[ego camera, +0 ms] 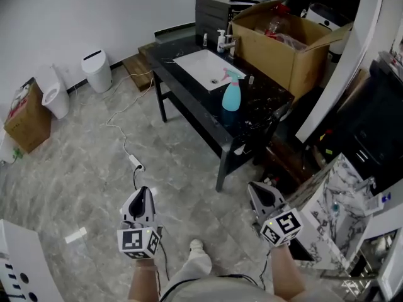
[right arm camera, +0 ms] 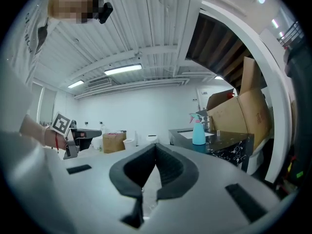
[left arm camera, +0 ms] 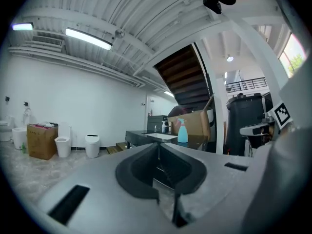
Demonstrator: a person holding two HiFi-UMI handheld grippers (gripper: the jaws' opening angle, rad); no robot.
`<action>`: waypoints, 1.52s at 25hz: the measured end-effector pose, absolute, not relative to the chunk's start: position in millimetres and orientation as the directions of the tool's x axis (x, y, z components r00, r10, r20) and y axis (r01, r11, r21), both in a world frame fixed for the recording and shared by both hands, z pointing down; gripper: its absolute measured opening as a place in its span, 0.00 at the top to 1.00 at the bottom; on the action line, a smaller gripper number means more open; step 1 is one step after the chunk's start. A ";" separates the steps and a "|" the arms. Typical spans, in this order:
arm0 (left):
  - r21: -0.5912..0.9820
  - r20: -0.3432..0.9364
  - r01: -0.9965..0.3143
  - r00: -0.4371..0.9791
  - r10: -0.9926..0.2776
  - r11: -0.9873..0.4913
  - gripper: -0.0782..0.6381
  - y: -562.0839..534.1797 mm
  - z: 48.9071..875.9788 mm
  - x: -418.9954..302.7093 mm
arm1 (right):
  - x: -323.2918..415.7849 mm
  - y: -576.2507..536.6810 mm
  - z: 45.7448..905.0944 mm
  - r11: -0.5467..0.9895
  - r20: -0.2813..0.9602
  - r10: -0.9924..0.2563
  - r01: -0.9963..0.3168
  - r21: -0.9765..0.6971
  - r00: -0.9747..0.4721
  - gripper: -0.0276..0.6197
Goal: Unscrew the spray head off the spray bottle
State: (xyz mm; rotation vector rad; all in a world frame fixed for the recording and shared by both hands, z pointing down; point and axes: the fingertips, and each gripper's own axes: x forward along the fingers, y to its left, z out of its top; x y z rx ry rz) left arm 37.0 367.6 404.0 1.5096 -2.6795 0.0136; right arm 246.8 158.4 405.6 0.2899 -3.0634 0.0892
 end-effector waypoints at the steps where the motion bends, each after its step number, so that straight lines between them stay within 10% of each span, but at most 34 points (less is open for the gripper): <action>1: 0.025 0.062 -0.860 -0.508 -0.859 0.510 0.87 360.6 403.7 28.0 | 239.2 153.1 405.8 0.979 0.071 -0.194 -0.197 -0.053 -0.979 0.95; 38: 0.080 0.039 -0.983 -0.164 -0.986 0.167 0.87 84.2 418.9 -130.3 | 52.3 -53.4 405.7 0.930 0.057 -0.364 -0.366 -0.027 -0.930 0.95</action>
